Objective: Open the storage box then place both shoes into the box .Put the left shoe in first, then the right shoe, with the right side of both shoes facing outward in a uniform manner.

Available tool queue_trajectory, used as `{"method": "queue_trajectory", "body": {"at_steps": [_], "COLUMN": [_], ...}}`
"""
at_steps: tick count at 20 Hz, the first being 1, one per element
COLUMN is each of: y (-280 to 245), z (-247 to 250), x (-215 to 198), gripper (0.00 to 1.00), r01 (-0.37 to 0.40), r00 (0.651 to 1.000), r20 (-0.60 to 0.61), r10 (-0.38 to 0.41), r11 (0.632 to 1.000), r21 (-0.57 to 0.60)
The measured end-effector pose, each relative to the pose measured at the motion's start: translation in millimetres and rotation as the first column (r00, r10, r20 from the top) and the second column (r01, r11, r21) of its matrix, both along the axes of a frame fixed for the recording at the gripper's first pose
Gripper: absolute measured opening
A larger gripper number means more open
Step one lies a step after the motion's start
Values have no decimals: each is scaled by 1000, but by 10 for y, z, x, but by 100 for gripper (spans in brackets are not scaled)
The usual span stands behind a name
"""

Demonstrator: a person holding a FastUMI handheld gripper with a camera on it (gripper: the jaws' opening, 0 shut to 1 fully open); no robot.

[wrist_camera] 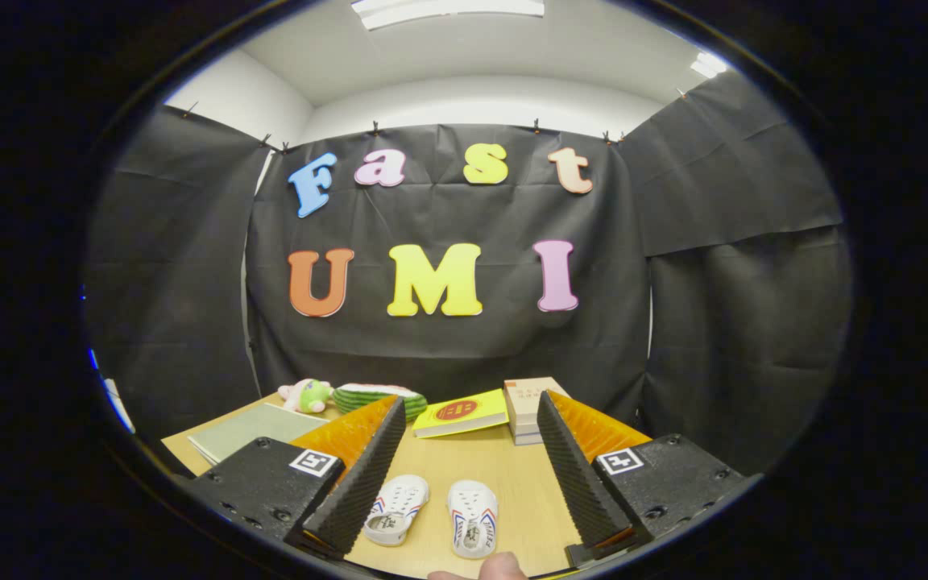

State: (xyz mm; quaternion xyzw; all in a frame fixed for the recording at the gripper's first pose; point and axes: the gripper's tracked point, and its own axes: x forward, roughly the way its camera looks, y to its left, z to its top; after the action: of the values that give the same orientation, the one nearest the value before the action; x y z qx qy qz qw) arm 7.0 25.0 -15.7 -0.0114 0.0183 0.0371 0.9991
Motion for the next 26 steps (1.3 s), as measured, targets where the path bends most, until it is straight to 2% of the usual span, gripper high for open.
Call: {"method": "queue_trajectory", "body": {"at_steps": [7,10,14,18,20,23,26], "y": [405,655,893,1157,1365,1607,1755], "z": [-187,-333,-633,-1038,-1209,-1482,-1717], "x": [126,165,248,298,276,285,339], "gripper": [100,100,100,100,100,100,99], "r01": [-185,-291,-380,-451,-480,-469,-436], "r00": [979,944,887,803,739,648,592], "r20": [-74,-115,-193,-280,-297,-324,-348], "r10": [190,308,418,526,605,689,727], "r11": [980,946,901,843,782,696,652], "r21": [72,141,209,292,398,543,620]}}
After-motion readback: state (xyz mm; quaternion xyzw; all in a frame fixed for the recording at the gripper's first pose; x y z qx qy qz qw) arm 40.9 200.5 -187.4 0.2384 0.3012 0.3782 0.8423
